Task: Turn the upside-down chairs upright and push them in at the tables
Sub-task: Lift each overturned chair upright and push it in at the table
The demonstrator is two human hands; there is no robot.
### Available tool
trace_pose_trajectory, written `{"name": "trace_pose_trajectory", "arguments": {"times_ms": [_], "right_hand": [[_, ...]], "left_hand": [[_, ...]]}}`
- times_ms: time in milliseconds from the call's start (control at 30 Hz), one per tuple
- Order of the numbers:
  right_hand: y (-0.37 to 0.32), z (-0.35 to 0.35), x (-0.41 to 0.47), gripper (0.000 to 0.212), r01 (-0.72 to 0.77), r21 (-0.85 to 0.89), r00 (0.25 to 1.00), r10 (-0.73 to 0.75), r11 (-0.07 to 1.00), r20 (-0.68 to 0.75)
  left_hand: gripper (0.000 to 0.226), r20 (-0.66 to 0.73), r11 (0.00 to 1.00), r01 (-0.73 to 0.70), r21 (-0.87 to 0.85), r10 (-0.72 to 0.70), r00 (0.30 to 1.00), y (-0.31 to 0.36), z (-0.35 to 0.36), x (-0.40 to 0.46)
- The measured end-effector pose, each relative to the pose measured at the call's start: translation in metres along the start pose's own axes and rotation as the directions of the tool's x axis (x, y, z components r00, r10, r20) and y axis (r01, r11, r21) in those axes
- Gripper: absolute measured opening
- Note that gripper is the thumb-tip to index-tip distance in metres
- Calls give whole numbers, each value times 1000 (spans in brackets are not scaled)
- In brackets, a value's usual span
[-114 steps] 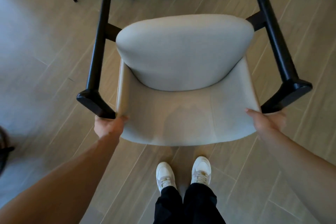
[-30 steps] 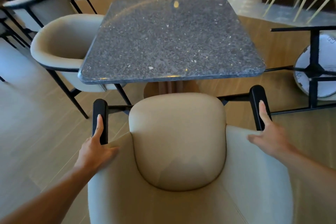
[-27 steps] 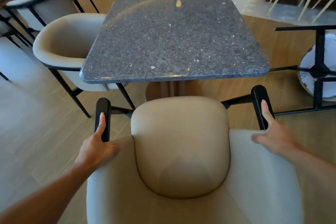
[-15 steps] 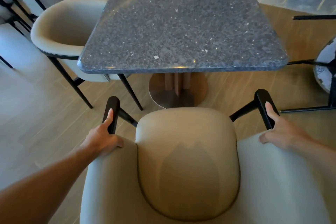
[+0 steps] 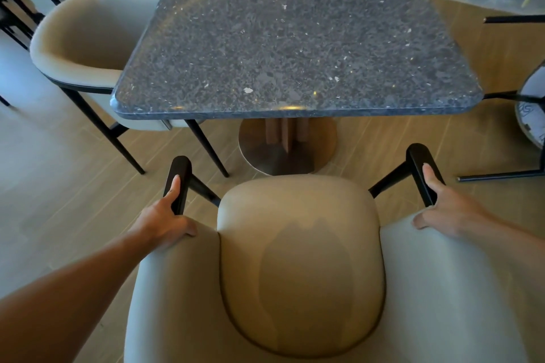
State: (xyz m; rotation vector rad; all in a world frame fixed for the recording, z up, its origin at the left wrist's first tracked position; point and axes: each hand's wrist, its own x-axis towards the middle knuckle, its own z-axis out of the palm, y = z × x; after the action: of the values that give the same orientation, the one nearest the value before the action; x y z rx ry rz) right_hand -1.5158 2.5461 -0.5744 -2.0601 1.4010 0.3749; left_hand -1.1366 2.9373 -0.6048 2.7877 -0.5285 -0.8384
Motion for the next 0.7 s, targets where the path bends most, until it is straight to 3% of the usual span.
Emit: {"name": "trace_pose_trajectory", "arguments": {"times_ms": [700], "right_hand": [[-10, 9, 45, 129, -81, -12, 996, 81, 997, 26]], "left_hand": [[128, 35, 1000, 25, 2, -25, 999, 5, 9, 49]]}}
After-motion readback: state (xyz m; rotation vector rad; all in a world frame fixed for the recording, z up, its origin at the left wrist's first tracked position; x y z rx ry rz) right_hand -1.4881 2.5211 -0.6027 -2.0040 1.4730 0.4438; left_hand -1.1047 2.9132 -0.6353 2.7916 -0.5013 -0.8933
